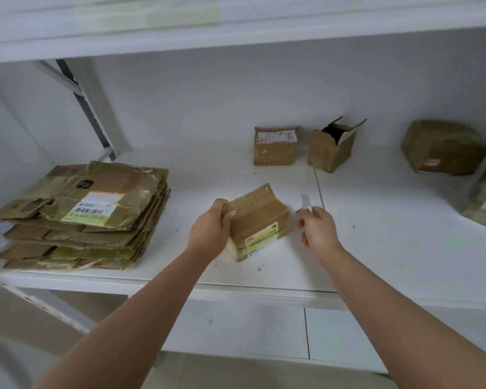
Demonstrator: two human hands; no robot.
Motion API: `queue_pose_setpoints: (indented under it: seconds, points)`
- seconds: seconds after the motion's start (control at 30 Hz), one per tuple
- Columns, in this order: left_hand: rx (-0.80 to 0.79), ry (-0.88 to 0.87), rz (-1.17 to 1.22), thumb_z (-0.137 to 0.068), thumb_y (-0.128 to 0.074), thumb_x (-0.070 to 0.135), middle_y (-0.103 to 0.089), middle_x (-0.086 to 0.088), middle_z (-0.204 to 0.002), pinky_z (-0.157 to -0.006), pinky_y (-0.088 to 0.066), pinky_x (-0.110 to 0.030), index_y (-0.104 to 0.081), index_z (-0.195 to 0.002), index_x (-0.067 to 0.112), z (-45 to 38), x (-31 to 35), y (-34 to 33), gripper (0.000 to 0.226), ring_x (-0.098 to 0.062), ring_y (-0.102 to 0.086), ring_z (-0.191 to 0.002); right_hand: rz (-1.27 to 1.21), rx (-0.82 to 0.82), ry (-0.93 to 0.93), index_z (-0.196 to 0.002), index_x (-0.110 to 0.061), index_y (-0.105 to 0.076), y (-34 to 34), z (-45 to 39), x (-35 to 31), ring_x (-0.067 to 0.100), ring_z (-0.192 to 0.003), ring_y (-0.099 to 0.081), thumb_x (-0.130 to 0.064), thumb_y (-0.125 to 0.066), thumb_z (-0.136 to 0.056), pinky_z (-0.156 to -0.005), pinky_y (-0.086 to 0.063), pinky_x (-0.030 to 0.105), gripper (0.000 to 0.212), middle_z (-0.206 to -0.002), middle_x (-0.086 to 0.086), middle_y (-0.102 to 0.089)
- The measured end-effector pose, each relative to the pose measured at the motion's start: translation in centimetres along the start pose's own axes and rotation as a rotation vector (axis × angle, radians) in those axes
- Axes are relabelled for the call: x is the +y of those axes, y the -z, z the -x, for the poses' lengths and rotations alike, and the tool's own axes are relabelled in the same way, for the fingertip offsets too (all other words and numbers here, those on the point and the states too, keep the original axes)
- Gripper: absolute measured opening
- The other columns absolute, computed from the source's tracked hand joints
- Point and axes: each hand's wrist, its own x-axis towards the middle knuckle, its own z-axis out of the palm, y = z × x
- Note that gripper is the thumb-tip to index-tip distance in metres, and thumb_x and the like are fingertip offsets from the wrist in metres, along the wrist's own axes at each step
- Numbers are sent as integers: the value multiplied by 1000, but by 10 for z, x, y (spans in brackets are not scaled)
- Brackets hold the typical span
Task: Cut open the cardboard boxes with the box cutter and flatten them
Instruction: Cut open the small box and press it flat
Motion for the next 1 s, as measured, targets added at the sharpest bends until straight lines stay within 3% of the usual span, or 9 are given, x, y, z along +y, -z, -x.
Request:
queue_pose_setpoints:
  seconds: [0.13,0.27,0.33,0.37,0.5,0.57,0.67,0.77,1.0]
  points:
    - [9,-21,-77,-101,-38,27,-55,-3,-113,-77,-47,-35,-33,-143,35,-1,3,-4,43,-24,-56,-98,47,32,-28,-87,-19,-51,-2,10,22,19,-49,-45,-21,-40,-98,-47,-35,27,16,-69,8,-59]
    - [64,-228,-93,-93,-41,-1,-30,-8,-150,-110,-32,-36,-53,-135,32,-4,3,-6,54,-28,-31,-134,142,27,44,-88,-14,-52,-4,23,31,17,-45,-46,-24,-41,-98,-47,-35,26,18,-65,7,-61]
    - [-45,-330,16,-87,-37,-7,-34,-6,-151,-116,-19,-33,-62,-126,26,-2,5,-5,57,-27,-25,-141,166,28,65,-89,-15,-52,-5,25,32,17,-44,-46,-27,-40,-99,-49,-38,27,19,-64,6,-63]
    - [-95,-343,45,-86,-37,0,-38,-4,-150,-118,-16,-36,-63,-125,26,-2,5,-5,53,-27,-26,-142,180,26,70,-89,-16,-52,-5,25,31,17,-44,-46,-27,-40,-99,-50,-39,28,19,-65,6,-64]
    - [-213,-267,-85,-88,-29,49,-27,10,-155,-116,-9,-46,-44,-139,41,1,7,-4,54,-19,-16,-146,194,30,64,-91,-15,-54,-4,26,31,13,-41,-47,-28,-42,-99,-46,-38,24,20,-68,6,-67]
    - [-209,-265,-210,-92,-32,61,-22,13,-157,-114,-12,-44,-33,-143,47,1,3,-7,52,-18,-17,-145,186,40,50,-90,-13,-55,-4,26,31,12,-40,-46,-27,-43,-99,-45,-37,23,20,-66,6,-67]
    - [-204,-210,-204,-96,-33,56,-22,14,-157,-111,-19,-44,-29,-142,52,-2,0,-11,46,-17,-21,-143,180,51,39,-85,-17,-55,-9,26,32,16,-42,-48,-27,-44,-97,-54,-46,32,19,-61,3,-64]
    - [-207,-183,-197,-97,-31,56,-23,14,-156,-110,-20,-46,-28,-142,53,-2,0,-13,45,-17,-23,-143,249,50,43,-79,-22,-56,-14,29,33,23,-58,-57,-28,-45,-92,-64,-51,39,18,-65,3,-64]
    - [-198,-198,-247,-97,-28,55,-22,13,-157,-108,-22,-42,-25,-143,53,4,4,-13,46,-21,-26,-140,334,72,22,-87,-19,-59,-21,30,33,27,-77,-62,-23,-41,-93,-67,-50,35,19,-81,5,-68]
